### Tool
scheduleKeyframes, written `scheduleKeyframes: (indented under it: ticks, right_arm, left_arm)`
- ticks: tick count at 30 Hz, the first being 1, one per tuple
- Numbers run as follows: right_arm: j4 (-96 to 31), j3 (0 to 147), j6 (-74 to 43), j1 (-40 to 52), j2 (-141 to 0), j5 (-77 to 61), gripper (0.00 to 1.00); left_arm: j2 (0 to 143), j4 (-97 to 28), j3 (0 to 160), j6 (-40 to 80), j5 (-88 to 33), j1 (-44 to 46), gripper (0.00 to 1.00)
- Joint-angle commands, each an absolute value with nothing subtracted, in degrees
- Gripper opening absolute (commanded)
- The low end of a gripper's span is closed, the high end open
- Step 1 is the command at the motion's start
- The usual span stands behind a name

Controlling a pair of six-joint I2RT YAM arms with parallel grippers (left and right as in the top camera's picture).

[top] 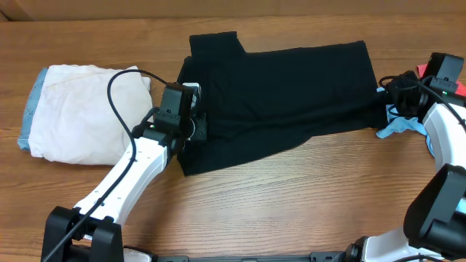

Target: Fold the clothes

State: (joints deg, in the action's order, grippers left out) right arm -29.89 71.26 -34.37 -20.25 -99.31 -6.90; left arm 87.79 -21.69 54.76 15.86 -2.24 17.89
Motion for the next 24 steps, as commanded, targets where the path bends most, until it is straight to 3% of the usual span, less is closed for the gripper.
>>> scheduleKeyframes:
  ticks: [1, 7, 12, 16, 24]
  right_arm:
    - [-29.69, 72.2, -28.4, -20.95, -99.66, -6.26, 0.83]
    - [-41.67, 72.16, -26.94, -25.5, -99.68, -6.66, 0.84]
    - [-44.97, 70.59, -26.52, -25.78, -100.27, -7.16, 0.72]
    - [-40.86, 68.4, -21.98, -24.1, -102.3, -13.85, 0.66]
    - [-38.44, 68.45, -18.74, -23.79, -102.56, -18.59, 0.67]
  left_arm:
    - [87.83, -20.71, 56.84, 15.42, 3.66, 17.04, 1.0]
    - [87.61, -38.3, 63.37, 15.4, -8.05, 14.61, 1.0]
    - [87.74, -49.54, 60.18, 17.69, -17.3, 16.82, 1.0]
    - [87.74, -49.04, 54.13, 26.5, -16.97, 17.89, 0.98]
    - [87.77, -37.5, 43.24, 37.93, -12.23, 17.91, 0.76]
